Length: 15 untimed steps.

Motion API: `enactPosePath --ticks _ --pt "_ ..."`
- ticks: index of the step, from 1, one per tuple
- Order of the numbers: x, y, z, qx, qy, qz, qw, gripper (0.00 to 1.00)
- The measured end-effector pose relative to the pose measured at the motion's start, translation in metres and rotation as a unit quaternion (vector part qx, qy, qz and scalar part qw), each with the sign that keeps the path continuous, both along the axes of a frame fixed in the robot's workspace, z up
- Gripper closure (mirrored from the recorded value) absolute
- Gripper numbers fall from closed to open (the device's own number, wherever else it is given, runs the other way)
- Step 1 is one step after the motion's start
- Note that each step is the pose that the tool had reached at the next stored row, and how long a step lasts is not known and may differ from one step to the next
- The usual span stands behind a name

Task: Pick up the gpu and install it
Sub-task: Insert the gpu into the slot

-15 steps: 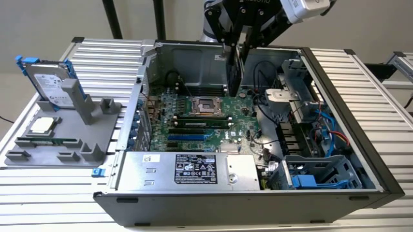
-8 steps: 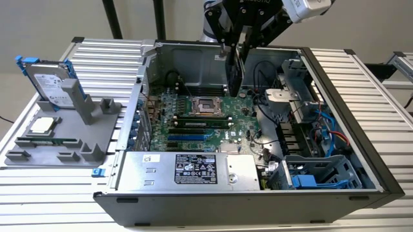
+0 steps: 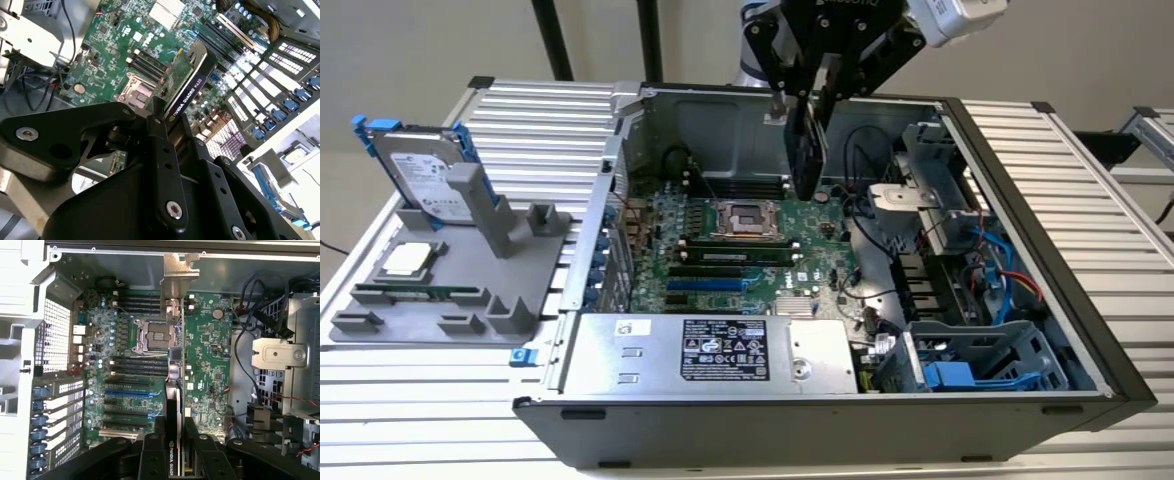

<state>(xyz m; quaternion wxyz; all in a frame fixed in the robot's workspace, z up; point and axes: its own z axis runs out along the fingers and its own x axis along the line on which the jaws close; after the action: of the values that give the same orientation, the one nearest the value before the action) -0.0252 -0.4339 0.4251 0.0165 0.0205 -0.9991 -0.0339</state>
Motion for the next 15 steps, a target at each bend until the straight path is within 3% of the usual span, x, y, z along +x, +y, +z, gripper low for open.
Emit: enactPosePath --ticks 15 --pt "0.0000 0.0000 0.0001 0.0000 0.0000 0.038 0.9993 1.00"
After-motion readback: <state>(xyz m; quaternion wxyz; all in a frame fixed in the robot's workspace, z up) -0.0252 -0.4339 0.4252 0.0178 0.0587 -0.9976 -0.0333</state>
